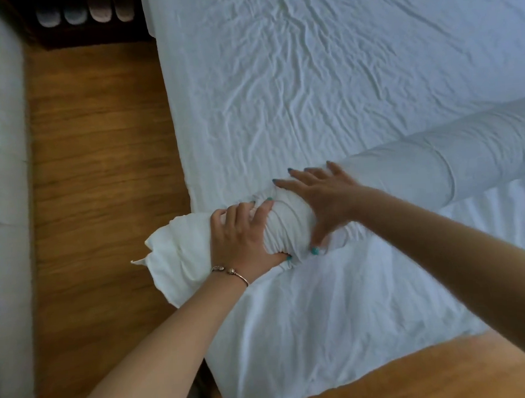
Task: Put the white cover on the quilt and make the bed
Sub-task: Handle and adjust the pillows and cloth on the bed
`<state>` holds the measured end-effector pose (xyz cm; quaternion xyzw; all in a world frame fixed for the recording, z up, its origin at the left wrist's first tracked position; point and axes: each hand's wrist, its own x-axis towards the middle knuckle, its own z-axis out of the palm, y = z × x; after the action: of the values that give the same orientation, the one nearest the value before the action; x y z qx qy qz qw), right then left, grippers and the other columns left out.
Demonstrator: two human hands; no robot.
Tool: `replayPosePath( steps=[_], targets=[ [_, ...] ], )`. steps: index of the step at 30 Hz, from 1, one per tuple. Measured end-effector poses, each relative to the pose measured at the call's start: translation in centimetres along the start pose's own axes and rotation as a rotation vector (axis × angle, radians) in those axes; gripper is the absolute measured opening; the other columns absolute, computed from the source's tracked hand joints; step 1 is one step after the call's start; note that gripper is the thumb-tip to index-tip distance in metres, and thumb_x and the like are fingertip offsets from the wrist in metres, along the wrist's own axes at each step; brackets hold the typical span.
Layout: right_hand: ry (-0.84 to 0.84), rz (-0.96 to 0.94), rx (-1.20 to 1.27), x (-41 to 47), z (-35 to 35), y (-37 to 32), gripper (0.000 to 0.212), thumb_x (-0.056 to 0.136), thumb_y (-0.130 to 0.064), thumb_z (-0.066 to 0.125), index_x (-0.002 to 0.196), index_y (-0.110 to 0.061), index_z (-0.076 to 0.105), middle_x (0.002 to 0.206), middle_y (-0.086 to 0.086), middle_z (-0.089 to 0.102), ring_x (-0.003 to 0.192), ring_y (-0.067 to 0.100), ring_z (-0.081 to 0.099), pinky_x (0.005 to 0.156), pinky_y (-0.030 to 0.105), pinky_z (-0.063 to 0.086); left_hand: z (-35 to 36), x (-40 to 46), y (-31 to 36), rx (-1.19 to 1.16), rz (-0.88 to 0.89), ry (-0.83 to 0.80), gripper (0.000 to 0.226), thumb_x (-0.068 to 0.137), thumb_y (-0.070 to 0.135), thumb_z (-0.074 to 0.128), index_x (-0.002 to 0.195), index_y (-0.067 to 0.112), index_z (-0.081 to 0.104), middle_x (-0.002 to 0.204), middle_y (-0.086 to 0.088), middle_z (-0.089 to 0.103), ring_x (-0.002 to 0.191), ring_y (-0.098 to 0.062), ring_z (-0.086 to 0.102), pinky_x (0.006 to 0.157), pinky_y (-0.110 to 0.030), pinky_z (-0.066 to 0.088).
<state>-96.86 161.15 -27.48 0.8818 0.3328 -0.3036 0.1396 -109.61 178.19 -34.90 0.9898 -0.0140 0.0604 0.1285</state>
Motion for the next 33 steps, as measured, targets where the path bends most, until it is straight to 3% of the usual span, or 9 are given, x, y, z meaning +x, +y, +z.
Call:
replayPosePath(
  steps=[3,7,12,17,21,26,28,30,33],
  targets=[
    [0.296,0.072,0.022,-0.6,3.8,-2.0,0.121,0.028,-0.082,0.072,0.136,-0.037,0.043,0.124,-0.004,0.055,0.112,0.026,0.052,0.105,0.046,0.028,-0.2,-1.2,0.7,-0.019,0.005,-0.004,0.103,0.046,0.082,0.064,0.131,0.026,0.048,0.109,-0.004,0.056,0.101,-0.025,0.053,0.093,-0.044,0.031],
    [0.774,0.15,0.092,-3.0,9.6,-3.7,0.089,0.04,-0.071,0.077,0.115,-0.026,0.061,0.097,0.0,0.06,0.093,0.029,0.055,0.096,0.045,0.037,-2.8,-1.7,1.2,-0.064,0.045,-0.087,0.093,0.05,0.083,0.058,0.129,0.035,0.048,0.108,0.003,0.053,0.101,-0.022,0.052,0.089,-0.04,0.034],
    [1.111,0.255,0.137,-5.3,14.8,-6.8,0.046,0.072,-0.03,0.071,0.114,-0.024,0.054,0.111,0.003,0.059,0.11,0.031,0.056,0.101,0.051,0.038,-3.8,2.7,0.3,-0.176,-0.015,-0.7,0.122,0.044,0.089,0.062,0.146,0.049,0.008,0.147,0.007,0.035,0.134,-0.021,0.036,0.111,-0.046,0.028],
    [0.906,0.214,0.15,-8.0,14.4,-7.4,0.067,0.057,-0.018,0.073,0.119,-0.025,0.05,0.12,0.001,0.049,0.119,0.031,0.045,0.103,0.051,0.029,-1.6,-1.9,1.6,-0.15,0.005,-0.422,0.111,0.041,0.091,0.055,0.139,0.048,0.028,0.123,0.009,0.048,0.113,-0.018,0.05,0.096,-0.038,0.036],
    [0.383,0.085,0.156,-10.1,6.8,-3.6,0.095,0.04,-0.067,0.082,0.123,-0.038,0.043,0.122,-0.005,0.047,0.115,0.026,0.043,0.099,0.047,0.027,-1.0,-3.1,1.8,-0.124,0.044,-0.279,0.103,0.043,0.091,0.05,0.133,0.041,0.039,0.111,0.006,0.053,0.101,-0.021,0.054,0.087,-0.039,0.038],
    [-0.021,0.017,0.112,-6.6,3.2,-3.5,0.137,0.041,-0.073,0.082,0.149,-0.048,0.001,0.163,-0.002,0.004,0.15,0.026,0.004,0.116,0.058,-0.008,-0.8,-5.3,2.7,-0.077,0.088,-0.166,0.102,0.048,0.09,0.05,0.132,0.034,0.041,0.113,0.0,0.057,0.098,-0.023,0.055,0.086,-0.041,0.04],
    [0.018,0.037,0.074,-6.2,5.1,-5.1,0.138,0.036,-0.07,0.084,0.149,-0.045,0.009,0.155,0.001,0.026,0.144,0.029,0.022,0.116,0.057,0.0,-1.0,-6.0,3.1,-0.08,0.08,-0.134,0.102,0.048,0.087,0.053,0.132,0.03,0.044,0.116,-0.001,0.057,0.099,-0.024,0.054,0.087,-0.042,0.038],
    [0.238,0.085,0.065,-7.3,7.5,-6.2,0.122,0.031,-0.067,0.084,0.14,-0.036,0.039,0.128,0.001,0.05,0.121,0.028,0.046,0.11,0.052,0.018,-1.3,-6.8,3.7,-0.08,0.07,-0.132,0.101,0.047,0.082,0.058,0.132,0.029,0.041,0.122,-0.001,0.055,0.104,-0.024,0.052,0.09,-0.042,0.036],
    [0.545,0.137,0.154,-9.3,11.0,-7.5,0.103,0.021,-0.06,0.083,0.116,-0.027,0.062,0.098,0.0,0.059,0.091,0.027,0.055,0.098,0.045,0.029,-2.3,-8.2,4.1,-0.052,0.127,-0.273,0.109,0.042,0.082,0.057,0.137,0.036,0.029,0.137,0.002,0.043,0.119,-0.022,0.043,0.1,-0.043,0.028]
  ],
)
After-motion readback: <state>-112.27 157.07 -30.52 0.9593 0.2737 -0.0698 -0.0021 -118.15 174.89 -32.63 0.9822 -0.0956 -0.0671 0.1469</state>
